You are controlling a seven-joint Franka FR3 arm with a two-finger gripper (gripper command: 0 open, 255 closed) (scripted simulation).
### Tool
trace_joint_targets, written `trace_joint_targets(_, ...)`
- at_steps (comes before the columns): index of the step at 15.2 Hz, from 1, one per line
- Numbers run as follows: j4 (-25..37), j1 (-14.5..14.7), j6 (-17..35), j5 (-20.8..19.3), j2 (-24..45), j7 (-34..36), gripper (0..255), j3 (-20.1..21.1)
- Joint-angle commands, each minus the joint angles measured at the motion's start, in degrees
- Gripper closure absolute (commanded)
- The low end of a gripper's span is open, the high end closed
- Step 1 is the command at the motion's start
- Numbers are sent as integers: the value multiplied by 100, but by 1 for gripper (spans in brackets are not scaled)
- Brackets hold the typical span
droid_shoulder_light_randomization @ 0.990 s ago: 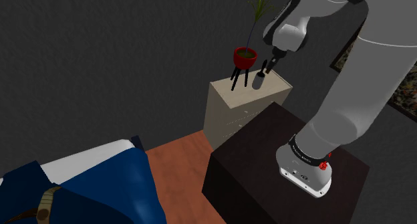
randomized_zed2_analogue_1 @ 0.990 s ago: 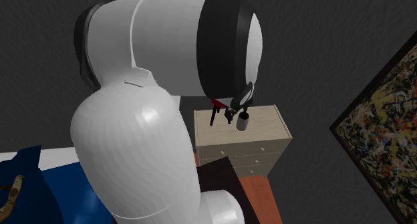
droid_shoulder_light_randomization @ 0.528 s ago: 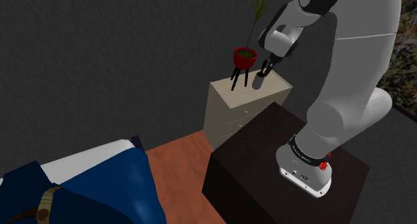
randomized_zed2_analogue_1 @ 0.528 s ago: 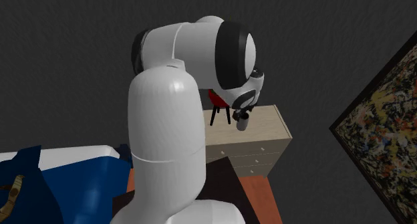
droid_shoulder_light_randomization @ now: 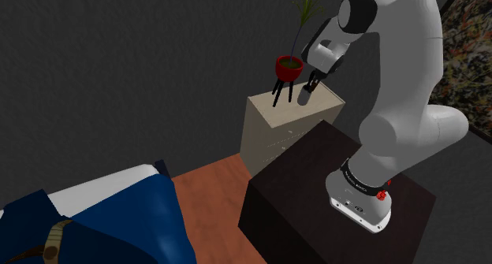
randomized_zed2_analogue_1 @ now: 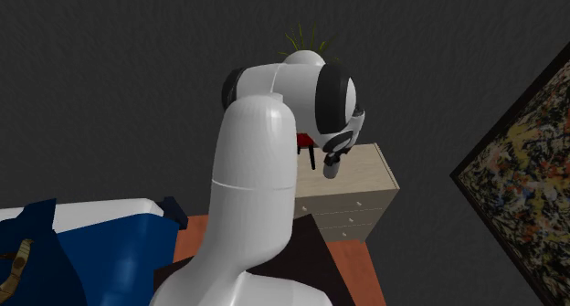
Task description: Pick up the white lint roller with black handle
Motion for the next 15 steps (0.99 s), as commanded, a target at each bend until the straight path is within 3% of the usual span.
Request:
trace_joint_targets(1,84,-86,91,71,152,-81,0,103)
trace_joint_targets(7,229,-202,225,163,401,-175,0,249)
trace_joint_targets(8,228,-210,228,165,402,-184,255,253)
trace_joint_targets(15,215,-210,235,169,395,-189,255,256)
